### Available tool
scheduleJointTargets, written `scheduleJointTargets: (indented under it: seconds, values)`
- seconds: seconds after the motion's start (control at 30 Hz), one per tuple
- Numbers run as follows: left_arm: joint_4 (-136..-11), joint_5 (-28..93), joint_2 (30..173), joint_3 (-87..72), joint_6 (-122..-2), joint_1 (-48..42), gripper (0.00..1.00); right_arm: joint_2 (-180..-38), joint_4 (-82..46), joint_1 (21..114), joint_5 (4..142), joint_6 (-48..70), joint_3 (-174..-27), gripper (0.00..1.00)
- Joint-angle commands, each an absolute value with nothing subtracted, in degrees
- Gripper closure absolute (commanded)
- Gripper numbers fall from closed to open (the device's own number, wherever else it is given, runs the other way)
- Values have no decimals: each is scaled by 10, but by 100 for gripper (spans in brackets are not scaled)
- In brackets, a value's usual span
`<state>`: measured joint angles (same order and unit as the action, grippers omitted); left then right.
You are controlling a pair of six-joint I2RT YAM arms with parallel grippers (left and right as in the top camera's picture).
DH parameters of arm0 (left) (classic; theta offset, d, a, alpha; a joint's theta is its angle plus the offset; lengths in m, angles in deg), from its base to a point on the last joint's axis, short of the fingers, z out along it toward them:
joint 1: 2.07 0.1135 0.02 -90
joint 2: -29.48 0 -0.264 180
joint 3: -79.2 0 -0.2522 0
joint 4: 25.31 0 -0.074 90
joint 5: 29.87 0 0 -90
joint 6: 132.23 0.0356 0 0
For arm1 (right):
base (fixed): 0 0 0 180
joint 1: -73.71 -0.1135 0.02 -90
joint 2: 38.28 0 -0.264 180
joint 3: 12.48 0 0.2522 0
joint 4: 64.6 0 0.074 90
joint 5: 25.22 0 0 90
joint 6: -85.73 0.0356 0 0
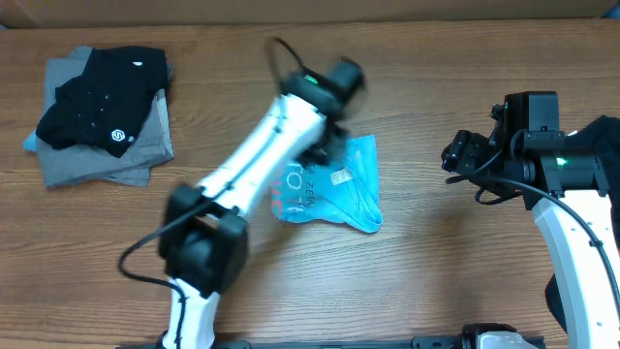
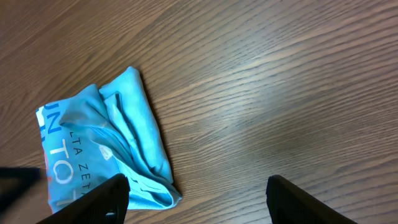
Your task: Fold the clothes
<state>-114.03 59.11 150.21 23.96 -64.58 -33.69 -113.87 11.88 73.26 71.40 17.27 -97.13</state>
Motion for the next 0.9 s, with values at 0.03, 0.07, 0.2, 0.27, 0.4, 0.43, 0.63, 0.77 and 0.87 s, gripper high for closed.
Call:
scheduleJointTargets:
  seconds: [0.03,0.07,0.2,0.27,0.4,0.43,0.63,0.77,0.87]
  values:
    - [-1121,606,1521,241,-648,-269,91,-1133,116,735,715,170,-979,26]
    - [-1110,592,1532,240,-644,-258,92,-1133,116,735,715,170,-979,26]
    - [-1075,510,1587,240,-629,-242,96,-1135,115,735,715,170,-979,26]
    - [-1064,477,1616,240,-628,-245,96,-1135,117,735,715,170,-979,26]
    - [-1038,414,1662,240,-628,-267,96,-1135,119,735,715,170,-979,26]
    - [-1030,392,1667,240,-628,-272,96,-1135,118,735,715,170,-979,26]
    - [-910,270,1658,247,-659,-312,96,-1135,118,735,715,169,-979,26]
    - [-861,260,1651,266,-687,-329,96,-1135,120,735,714,169,-979,26]
    - [-864,242,1650,300,-688,-328,95,-1135,120,735,714,169,-979,26]
